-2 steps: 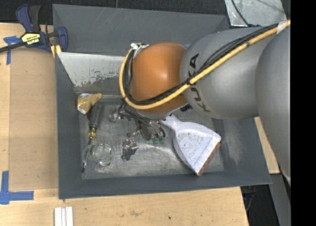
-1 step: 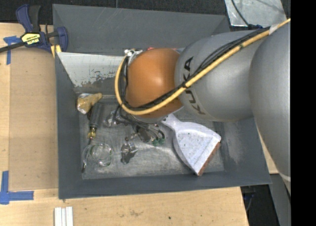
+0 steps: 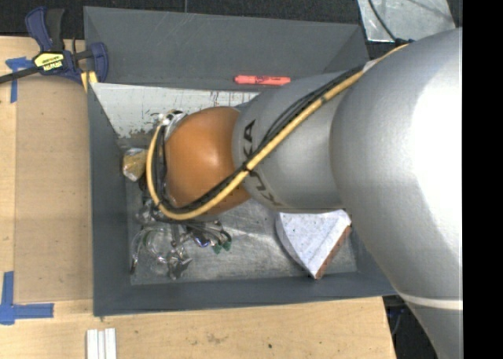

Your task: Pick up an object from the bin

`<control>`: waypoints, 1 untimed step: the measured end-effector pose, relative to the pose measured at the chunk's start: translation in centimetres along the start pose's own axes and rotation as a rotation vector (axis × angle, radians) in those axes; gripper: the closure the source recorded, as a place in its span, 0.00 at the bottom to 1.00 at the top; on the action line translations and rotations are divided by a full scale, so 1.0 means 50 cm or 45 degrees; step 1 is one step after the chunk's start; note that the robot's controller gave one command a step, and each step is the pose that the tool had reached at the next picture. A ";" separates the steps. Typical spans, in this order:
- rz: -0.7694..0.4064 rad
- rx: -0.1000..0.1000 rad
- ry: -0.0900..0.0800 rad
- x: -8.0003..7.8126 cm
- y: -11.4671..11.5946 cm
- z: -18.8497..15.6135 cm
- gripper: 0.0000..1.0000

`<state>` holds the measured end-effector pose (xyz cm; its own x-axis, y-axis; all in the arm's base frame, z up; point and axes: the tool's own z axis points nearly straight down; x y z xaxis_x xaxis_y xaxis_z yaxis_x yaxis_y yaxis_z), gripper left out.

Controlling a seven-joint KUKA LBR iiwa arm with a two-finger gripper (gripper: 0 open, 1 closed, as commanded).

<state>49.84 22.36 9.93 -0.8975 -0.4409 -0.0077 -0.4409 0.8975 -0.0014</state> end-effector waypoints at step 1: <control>0.001 -0.007 -0.015 0.046 -0.045 0.048 1.00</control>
Offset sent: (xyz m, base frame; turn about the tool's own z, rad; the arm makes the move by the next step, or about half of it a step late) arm 0.0000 0.0000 0.0000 0.0000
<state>48.78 19.30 7.50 -0.8976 -0.4404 -0.0195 -0.4405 0.8977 0.0037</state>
